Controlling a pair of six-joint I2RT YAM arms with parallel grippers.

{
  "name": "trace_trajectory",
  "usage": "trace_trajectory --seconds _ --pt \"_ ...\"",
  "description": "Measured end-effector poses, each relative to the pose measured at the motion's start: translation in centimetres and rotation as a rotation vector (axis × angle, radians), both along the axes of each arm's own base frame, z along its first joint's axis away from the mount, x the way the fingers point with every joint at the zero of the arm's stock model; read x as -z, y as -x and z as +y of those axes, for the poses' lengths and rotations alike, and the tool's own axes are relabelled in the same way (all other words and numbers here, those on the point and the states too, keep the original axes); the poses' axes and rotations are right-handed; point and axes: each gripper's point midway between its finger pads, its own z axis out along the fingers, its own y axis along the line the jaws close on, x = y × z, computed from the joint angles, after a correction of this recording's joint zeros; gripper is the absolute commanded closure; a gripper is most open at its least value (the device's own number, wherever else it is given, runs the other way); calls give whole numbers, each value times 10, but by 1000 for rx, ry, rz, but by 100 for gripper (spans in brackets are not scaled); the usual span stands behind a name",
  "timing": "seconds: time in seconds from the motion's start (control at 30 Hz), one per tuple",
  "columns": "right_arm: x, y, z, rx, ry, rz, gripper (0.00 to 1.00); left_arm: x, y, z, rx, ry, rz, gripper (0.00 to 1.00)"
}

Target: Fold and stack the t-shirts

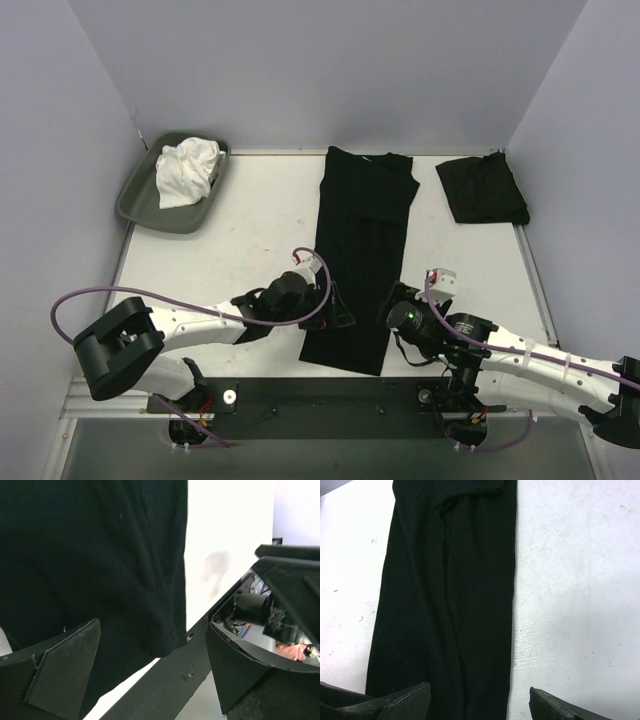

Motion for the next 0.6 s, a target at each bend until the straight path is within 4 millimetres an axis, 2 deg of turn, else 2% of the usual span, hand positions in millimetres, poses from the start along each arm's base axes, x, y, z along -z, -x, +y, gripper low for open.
trace_trajectory --seconds 0.13,0.23,0.4,0.6 --pt "2 2 0 -6 4 13 21 17 11 7 4 0 24 4" --pt "4 4 0 -15 8 23 21 39 23 21 1 -30 56 4" --pt "8 6 0 -35 33 43 21 39 38 22 8 6 39 4" --pt "14 10 0 -52 60 75 21 37 59 14 35 25 36 4"
